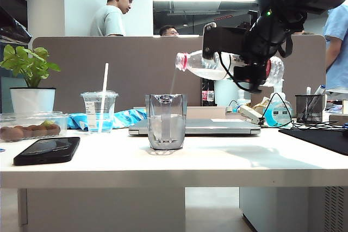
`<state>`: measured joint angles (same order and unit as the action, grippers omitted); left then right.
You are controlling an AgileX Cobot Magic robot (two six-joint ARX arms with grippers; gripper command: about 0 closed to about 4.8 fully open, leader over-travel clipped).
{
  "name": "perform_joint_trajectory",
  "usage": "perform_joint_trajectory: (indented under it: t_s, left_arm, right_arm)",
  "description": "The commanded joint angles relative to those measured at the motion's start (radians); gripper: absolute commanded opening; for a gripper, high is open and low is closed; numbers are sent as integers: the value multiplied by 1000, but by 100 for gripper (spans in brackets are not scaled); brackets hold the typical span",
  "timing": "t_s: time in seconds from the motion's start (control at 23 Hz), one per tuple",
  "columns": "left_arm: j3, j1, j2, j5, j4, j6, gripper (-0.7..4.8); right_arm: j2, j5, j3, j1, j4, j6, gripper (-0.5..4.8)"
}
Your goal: Pick up the mineral water bottle on the table and pour water into the mug until it's half full.
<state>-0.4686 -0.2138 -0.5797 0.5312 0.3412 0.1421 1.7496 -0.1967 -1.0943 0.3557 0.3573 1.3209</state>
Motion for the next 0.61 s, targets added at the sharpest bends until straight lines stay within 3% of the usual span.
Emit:
perform_joint_trajectory:
  t_s: [0.04, 0.26, 0.48, 0.61]
  left_arm:
    - [-5, 1, 2, 4, -6, 5, 4]
    - [-5, 1, 2, 3, -6, 5, 3]
    - [-4, 1, 2, 3, -5, 8, 3]
    - [-4, 1, 2, 3, -5, 8, 3]
  right_arm:
    - [-8, 60, 13, 0, 13, -151, 274]
    - [-8, 127, 48, 0, 50, -412, 274]
    - [-6, 185, 152, -27, 317, -988, 274]
    - [27, 209, 239, -60, 514, -1181, 274]
